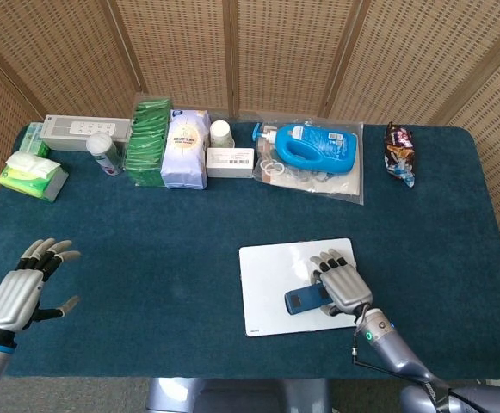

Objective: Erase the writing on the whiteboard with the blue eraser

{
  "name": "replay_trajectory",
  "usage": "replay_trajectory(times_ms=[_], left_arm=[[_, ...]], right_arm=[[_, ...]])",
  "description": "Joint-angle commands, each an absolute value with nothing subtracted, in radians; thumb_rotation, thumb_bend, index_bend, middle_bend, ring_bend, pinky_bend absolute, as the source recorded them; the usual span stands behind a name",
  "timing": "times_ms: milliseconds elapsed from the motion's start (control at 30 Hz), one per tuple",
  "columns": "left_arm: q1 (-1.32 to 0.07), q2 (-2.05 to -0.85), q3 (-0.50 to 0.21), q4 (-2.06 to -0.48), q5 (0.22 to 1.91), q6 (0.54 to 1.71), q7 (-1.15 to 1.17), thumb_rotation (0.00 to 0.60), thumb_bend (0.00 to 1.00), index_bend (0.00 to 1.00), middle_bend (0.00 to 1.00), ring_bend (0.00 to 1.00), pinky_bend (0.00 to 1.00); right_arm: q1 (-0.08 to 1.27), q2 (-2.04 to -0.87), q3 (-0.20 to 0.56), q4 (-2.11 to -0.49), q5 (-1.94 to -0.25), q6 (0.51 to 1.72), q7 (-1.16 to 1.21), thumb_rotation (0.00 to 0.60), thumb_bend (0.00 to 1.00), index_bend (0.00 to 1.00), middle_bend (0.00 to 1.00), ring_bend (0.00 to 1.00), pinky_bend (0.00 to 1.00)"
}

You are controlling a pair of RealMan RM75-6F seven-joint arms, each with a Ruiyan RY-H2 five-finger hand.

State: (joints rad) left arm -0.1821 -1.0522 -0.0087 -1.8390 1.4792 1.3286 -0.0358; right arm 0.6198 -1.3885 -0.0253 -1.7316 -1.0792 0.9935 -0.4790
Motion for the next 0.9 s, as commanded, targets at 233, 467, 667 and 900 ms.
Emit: replay_trajectory(times_ms=[233, 467, 667, 900], left_arm=[[-0.185, -1.055, -0.008, -1.839, 1.474, 1.323, -0.031, 0.600, 0.32, 0.22, 0.15, 0.02, 0.00], [-0.180, -1.052, -0.008, -1.841, 1.474, 1.331, -0.029, 0.600, 0.32, 0.22, 0.15, 0.02, 0.00], [-0.177, -1.049, -0.006, -1.842, 1.476, 1.335, -0.030, 0.600, 0.32, 0.22, 0.15, 0.02, 0.00], [-0.173, -1.046, -0.006, -1.833, 1.470, 1.337, -0.041, 0.600, 0.32, 0.22, 0.15, 0.02, 0.00]], right_arm=[[0.593, -1.363, -0.053, -1.783, -1.085, 1.016, -0.513, 0.600, 0.24, 0.61, 0.13, 0.00, 0.00], [0.595, -1.369, -0.042, -1.740, -1.084, 0.988, -0.480, 0.600, 0.24, 0.62, 0.14, 0.00, 0.00], [0.613, -1.373, -0.018, -1.694, -1.086, 0.947, -0.441, 0.600, 0.24, 0.62, 0.14, 0.00, 0.00], [0.643, -1.386, 0.026, -1.608, -1.080, 0.893, -0.380, 0.600, 0.24, 0.62, 0.14, 0.00, 0.00]])
